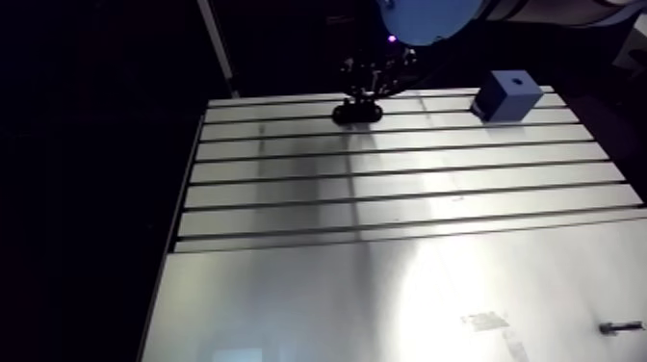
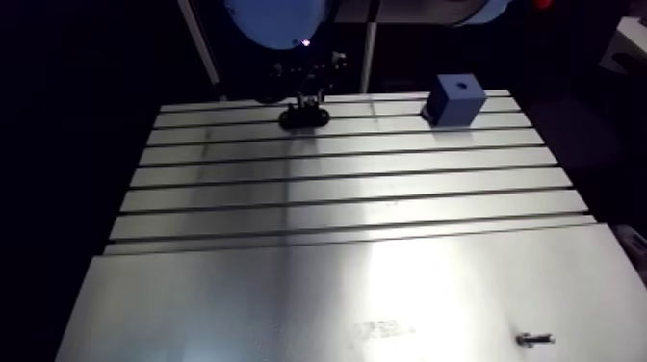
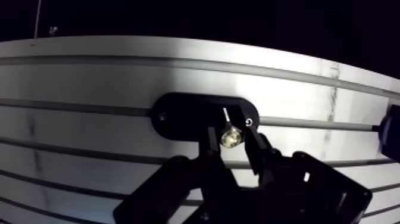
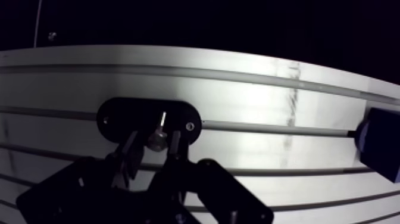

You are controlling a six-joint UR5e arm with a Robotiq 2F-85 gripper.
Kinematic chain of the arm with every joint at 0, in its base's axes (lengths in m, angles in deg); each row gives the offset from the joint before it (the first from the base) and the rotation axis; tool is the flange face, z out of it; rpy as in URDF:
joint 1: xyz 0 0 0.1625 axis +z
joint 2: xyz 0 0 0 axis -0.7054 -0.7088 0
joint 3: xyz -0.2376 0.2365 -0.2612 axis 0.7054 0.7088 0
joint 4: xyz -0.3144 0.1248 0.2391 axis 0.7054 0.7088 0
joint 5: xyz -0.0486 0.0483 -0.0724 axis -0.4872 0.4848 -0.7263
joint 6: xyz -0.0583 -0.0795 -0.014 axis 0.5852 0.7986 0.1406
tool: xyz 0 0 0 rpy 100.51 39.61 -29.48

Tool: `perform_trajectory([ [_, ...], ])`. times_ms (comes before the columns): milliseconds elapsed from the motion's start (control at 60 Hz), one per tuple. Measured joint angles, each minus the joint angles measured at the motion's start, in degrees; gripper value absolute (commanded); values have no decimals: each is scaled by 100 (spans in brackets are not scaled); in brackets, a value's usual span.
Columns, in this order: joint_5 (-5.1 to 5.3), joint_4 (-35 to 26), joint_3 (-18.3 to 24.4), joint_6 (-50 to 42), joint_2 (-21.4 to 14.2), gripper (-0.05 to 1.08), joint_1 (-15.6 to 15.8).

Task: Pick up the M10 bolt and insert it into the hex recess until seated.

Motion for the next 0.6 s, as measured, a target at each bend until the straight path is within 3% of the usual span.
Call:
perform_trajectory([
  [600, 10, -4, 10, -14, 4, 71, 1],
])
